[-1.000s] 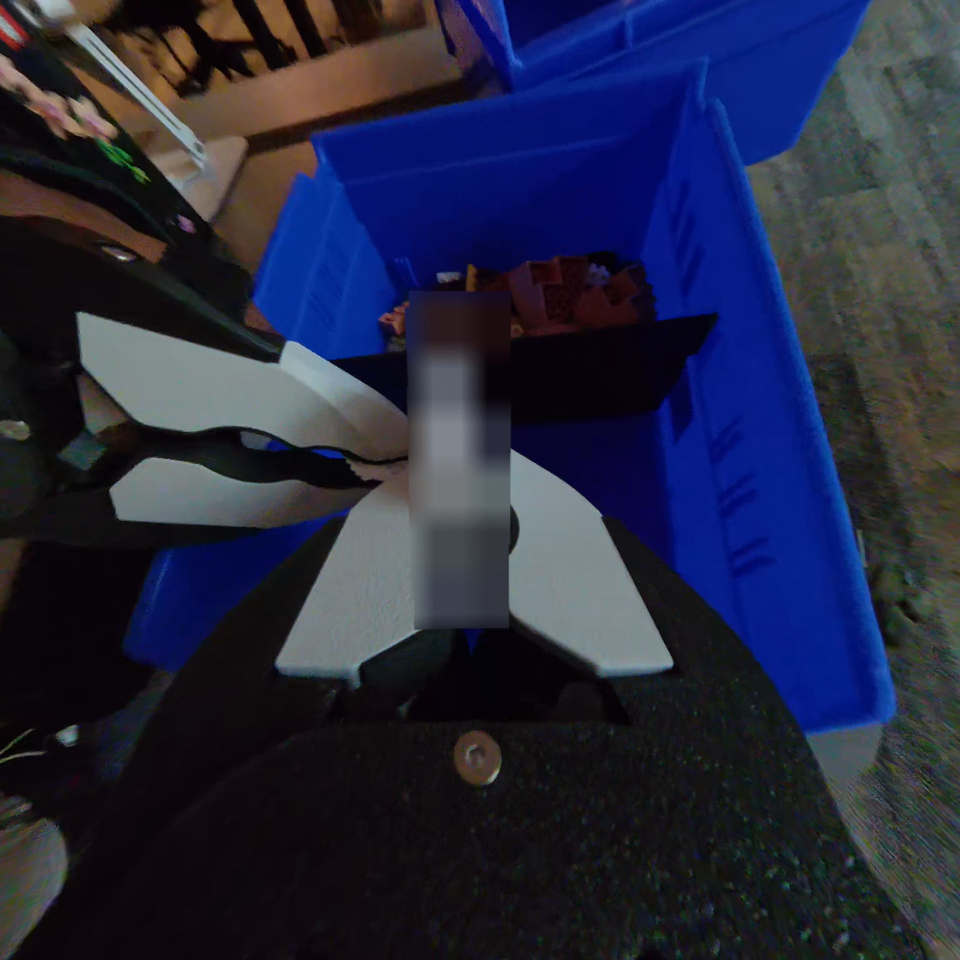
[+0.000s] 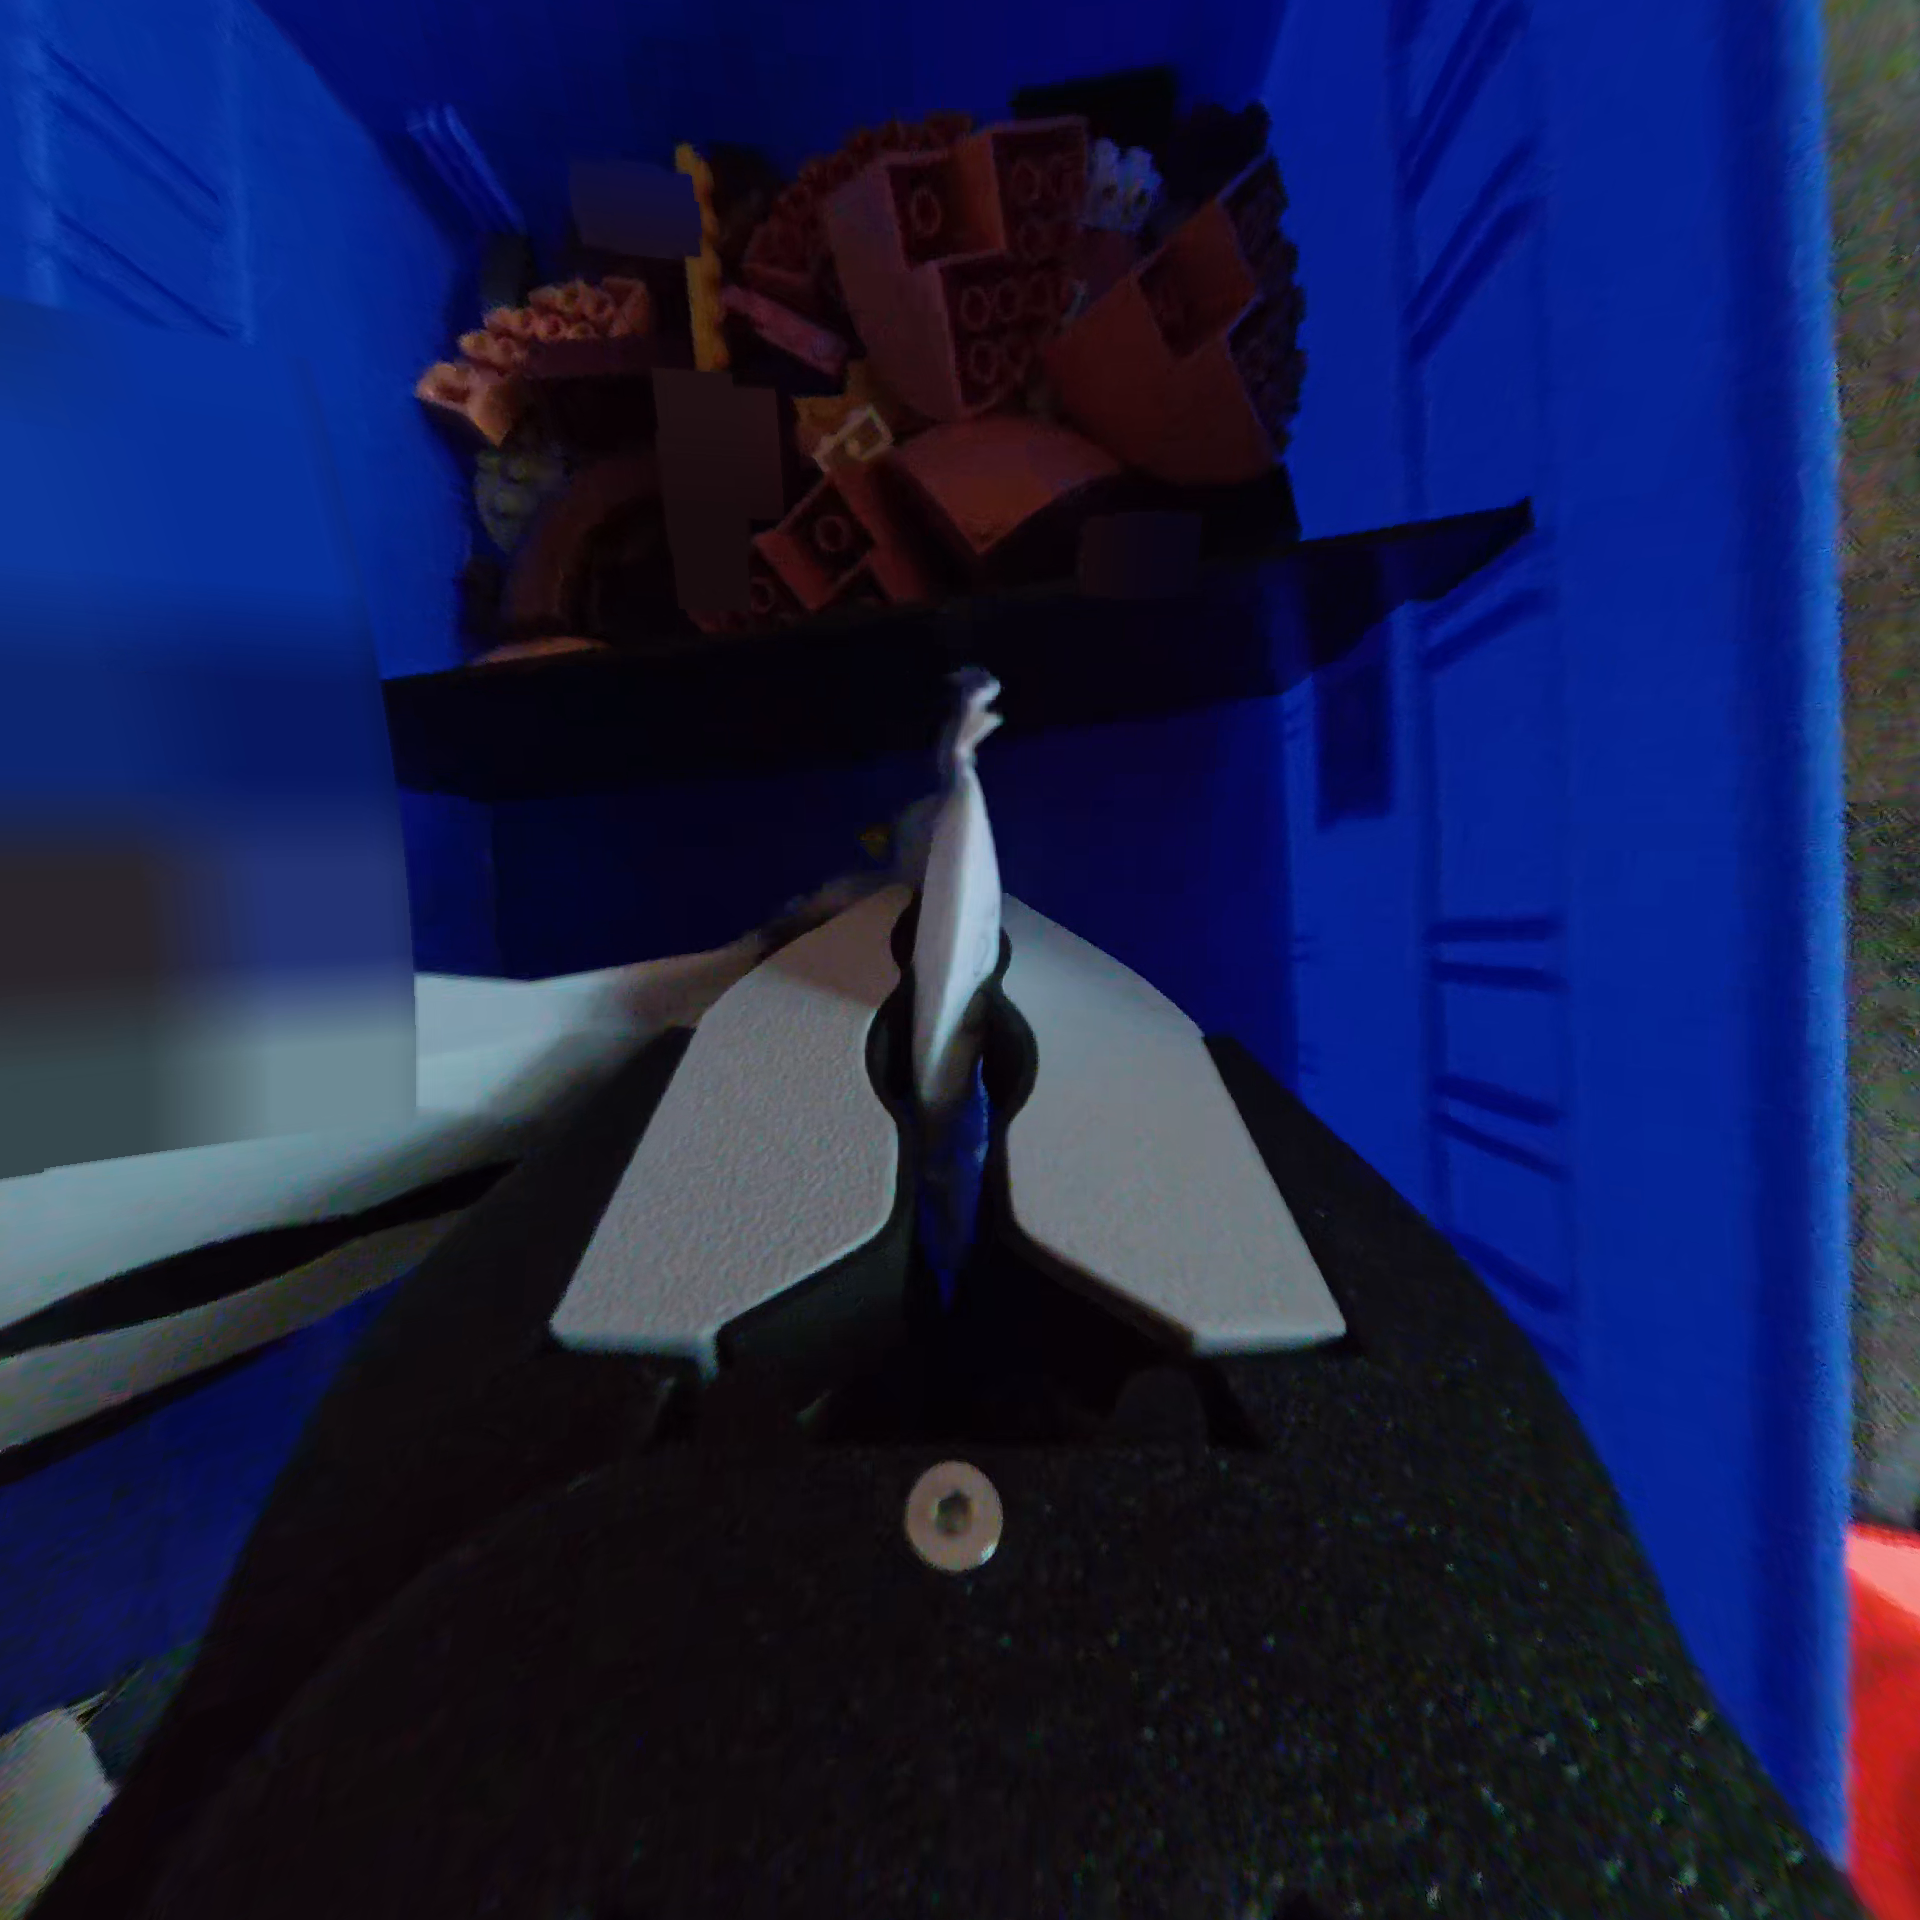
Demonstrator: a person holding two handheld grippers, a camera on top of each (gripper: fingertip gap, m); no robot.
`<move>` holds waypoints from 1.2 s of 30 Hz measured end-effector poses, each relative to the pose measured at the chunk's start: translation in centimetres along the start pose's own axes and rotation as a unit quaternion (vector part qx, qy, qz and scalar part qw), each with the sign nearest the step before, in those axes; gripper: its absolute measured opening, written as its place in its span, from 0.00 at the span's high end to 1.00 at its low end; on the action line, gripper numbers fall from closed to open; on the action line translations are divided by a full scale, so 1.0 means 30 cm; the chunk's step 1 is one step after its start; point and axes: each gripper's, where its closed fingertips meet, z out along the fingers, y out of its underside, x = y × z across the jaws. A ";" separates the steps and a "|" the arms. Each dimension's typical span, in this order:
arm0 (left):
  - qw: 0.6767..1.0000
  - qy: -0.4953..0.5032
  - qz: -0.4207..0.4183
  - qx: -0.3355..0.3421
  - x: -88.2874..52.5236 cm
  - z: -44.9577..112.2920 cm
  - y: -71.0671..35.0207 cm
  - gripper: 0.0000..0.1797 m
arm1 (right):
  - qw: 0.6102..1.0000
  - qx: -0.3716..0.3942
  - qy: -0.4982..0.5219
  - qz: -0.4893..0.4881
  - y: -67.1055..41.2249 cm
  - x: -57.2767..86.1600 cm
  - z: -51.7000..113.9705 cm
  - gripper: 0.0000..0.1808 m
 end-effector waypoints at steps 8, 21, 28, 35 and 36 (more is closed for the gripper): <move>1.000 0.014 0.004 -0.013 0.014 0.002 0.003 1.00 | 1.000 -0.025 0.008 0.002 0.029 0.037 0.053 0.97; 1.000 0.027 -0.004 -0.012 0.029 0.000 0.005 1.00 | 0.999 -0.033 0.017 0.003 0.037 0.046 0.089 0.97; 0.997 0.054 -0.050 -0.022 0.034 -0.005 0.027 1.00 | 1.000 0.002 -0.019 0.010 0.024 0.020 0.029 0.97; 0.996 0.059 -0.060 -0.019 0.022 -0.005 0.022 1.00 | 0.996 -0.008 -0.089 0.016 0.042 0.011 -0.018 0.92; 0.996 0.060 -0.060 -0.020 0.023 -0.004 0.023 1.00 | 0.995 -0.016 -0.096 0.019 0.054 0.012 -0.019 0.89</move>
